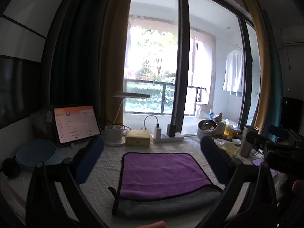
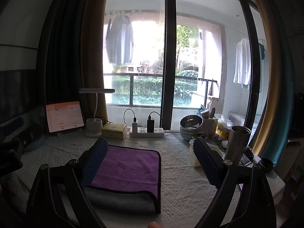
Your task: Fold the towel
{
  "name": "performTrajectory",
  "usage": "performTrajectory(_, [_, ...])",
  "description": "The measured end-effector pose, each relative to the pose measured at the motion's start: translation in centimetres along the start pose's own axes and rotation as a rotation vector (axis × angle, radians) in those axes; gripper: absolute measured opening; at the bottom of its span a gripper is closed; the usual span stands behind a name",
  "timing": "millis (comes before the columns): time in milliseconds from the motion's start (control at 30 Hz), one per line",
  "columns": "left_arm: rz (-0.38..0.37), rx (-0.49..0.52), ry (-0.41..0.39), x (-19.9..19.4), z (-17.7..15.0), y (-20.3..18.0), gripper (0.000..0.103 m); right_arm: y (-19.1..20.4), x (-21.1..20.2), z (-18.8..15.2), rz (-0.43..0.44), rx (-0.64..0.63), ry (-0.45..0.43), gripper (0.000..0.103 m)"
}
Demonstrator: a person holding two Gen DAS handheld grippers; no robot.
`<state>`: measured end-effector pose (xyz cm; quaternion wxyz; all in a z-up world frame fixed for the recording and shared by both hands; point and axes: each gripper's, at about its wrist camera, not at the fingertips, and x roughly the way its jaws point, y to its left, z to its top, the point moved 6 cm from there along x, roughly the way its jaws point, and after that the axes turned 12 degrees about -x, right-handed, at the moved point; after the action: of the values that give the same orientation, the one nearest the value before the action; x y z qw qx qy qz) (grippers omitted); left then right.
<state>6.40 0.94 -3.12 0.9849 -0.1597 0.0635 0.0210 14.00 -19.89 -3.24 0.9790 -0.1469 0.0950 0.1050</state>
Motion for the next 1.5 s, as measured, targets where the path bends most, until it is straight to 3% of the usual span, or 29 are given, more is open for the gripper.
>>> performTrajectory(467, [0.007,0.000,0.017,0.8,-0.4,0.2,0.102,0.1,0.9,-0.4,0.006,0.000,0.023,0.094])
performTrajectory(700, [0.043,0.029,0.080,2.9,-2.0,1.4,0.102,0.0,2.3,-1.8,0.036,-0.009,0.057,0.093])
performTrajectory(1033, [0.103,0.038,0.295,8.0,-7.3,4.3,0.102,0.3,6.7,-5.5,0.100,0.000,0.189,0.085])
performTrajectory(1333, [0.149,0.013,0.443,10.7,-11.9,7.4,0.101,1.4,11.5,-11.3,0.188,0.004,0.372,0.068])
performTrajectory(1400, [0.149,0.016,0.464,11.0,-12.5,7.8,0.092,1.8,12.3,-12.2,0.209,0.002,0.401,0.066])
performTrajectory(1500, [0.152,0.009,0.506,11.6,-13.5,8.2,0.087,2.1,13.1,-13.3,0.233,0.001,0.434,0.063])
